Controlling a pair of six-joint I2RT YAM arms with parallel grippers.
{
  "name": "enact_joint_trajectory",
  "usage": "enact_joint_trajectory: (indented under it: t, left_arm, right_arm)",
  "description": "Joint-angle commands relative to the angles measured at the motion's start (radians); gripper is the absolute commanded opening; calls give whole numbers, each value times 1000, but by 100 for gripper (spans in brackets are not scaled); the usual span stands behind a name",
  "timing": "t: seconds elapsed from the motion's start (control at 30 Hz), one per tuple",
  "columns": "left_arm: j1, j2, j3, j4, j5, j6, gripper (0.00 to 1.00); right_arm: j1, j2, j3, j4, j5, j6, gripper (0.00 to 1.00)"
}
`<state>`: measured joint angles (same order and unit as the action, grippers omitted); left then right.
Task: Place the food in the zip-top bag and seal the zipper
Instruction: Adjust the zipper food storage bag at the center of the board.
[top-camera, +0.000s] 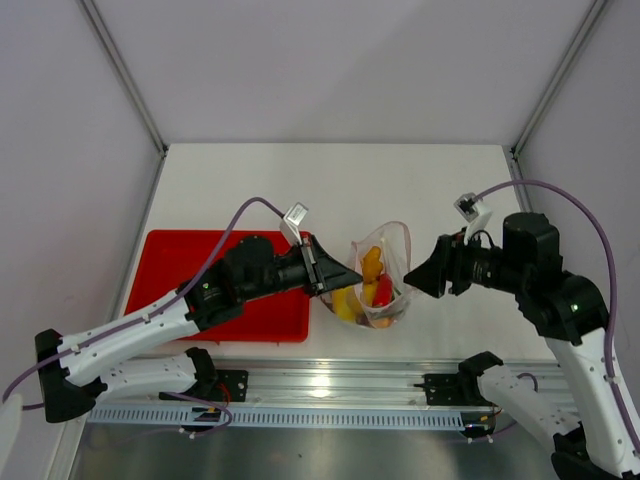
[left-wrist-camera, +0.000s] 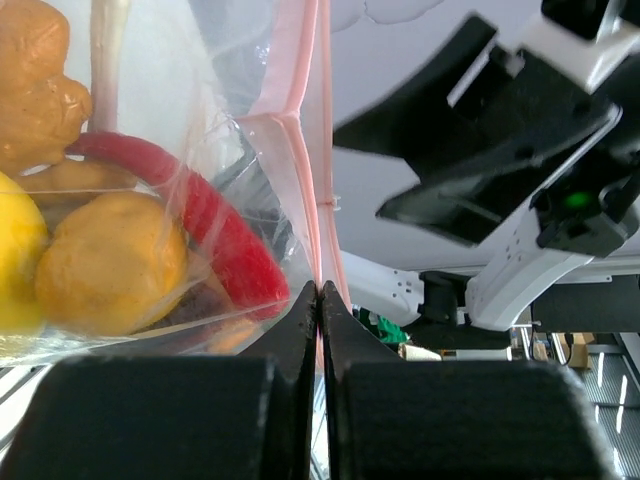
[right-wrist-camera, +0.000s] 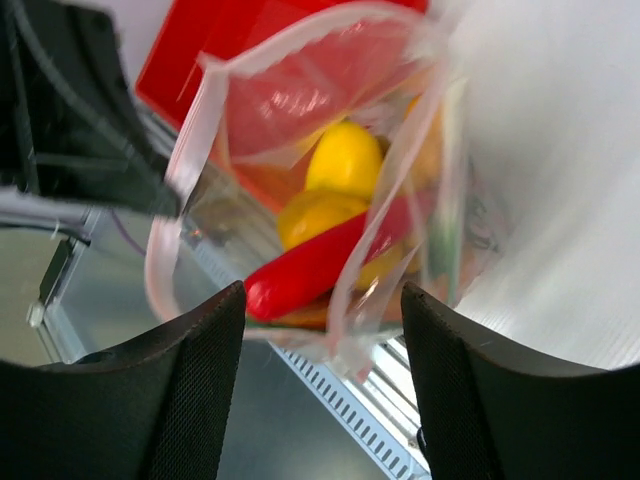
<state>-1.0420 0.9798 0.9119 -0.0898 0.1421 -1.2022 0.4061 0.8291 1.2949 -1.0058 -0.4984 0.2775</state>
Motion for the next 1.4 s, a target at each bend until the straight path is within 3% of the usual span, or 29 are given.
enact_joint_trajectory:
  t: [0.0,0.2,0.47,0.63,0.77,1.13,1.37]
  left_arm:
    - [11,-24,61,32,-18,20,0]
    - [20,-36,53,18,-12,21,1]
    - [34,-53,42,5,4,32,1]
    - [36,-70,12,12,11,29,1]
    - [37,-79,1,13,24,32,1]
    - [43,-76,-27,18,108,66,1]
    - [45,-66,-41,35,151,73,1]
  right_arm:
    - [10,-61,-37,-5,-112,-58,61]
    - [69,-87,-66,1,-114,-101,49]
    - [151,-71,-95,-4,142,-124,46]
    - [151,-44,-89,-8,233,-118,49]
    - [151,-7,-100,16,294,-127,59]
    - [151,-39,-166,231,-29,-241,57]
    - [149,-81,-190,266,-115,-317,53]
